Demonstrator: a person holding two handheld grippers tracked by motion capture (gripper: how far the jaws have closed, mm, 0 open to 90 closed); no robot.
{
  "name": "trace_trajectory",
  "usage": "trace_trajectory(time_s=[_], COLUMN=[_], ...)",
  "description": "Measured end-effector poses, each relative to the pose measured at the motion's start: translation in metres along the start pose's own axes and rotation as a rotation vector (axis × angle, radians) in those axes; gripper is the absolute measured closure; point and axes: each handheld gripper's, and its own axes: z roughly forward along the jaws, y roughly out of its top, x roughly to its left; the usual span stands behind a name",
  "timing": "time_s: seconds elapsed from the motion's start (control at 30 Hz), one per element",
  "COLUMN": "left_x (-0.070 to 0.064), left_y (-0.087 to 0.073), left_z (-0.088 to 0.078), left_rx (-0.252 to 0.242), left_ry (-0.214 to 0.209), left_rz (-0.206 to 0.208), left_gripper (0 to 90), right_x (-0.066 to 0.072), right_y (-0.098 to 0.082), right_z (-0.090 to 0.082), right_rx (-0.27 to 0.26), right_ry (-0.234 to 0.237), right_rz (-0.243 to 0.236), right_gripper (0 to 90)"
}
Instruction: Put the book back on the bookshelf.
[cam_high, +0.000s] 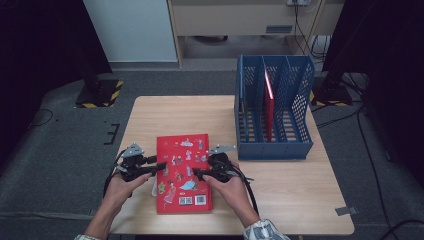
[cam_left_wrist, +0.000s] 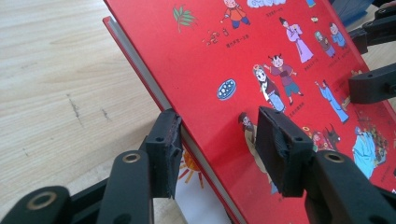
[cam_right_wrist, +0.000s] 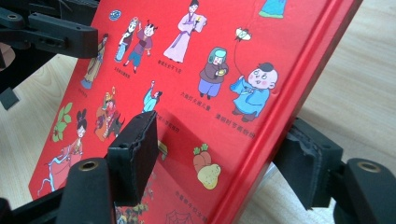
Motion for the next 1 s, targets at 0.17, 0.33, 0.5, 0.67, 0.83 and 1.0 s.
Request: trace_trajectory(time_s=[0.17, 0.33, 0.5, 0.67, 0.83, 1.0], left_x=[0.0, -0.002, -0.001, -0.002, -0.002, -0.002], left_y=[0.003, 0.007, 0.007, 0.01, 0.011, 0.011], left_z=[-0.004, -0.006, -0.006, -0.009, -0.01, -0.01], left_rx=[-0.022, -0.04, -0.038, -0.048, -0.054, -0.054], left_ry=[0.005, 0.017, 0.02, 0.025, 0.027, 0.025], left_rz=[-0.001, 0.002, 0.004, 0.005, 0.012, 0.009], left_gripper=[52.9, 54.3, 54.6, 55.4, 56.0, 56.2], right_x=[-0.001, -0.001, -0.002, -0.002, -0.002, -0.002], right_y=[0.007, 0.012, 0.014, 0.017, 0.021, 0.022], right_z=[-0.005, -0.007, -0.008, -0.01, -0.013, -0.013], right_rx=[-0.018, -0.033, -0.03, -0.033, -0.029, -0.031], right_ry=[-0.008, -0.012, -0.008, -0.003, -0.011, -0.01], right_rz=[-0.007, -0.008, -0.006, -0.011, -0.029, -0.033], right_gripper=[36.6, 38.1, 39.0, 40.8, 41.3, 41.9])
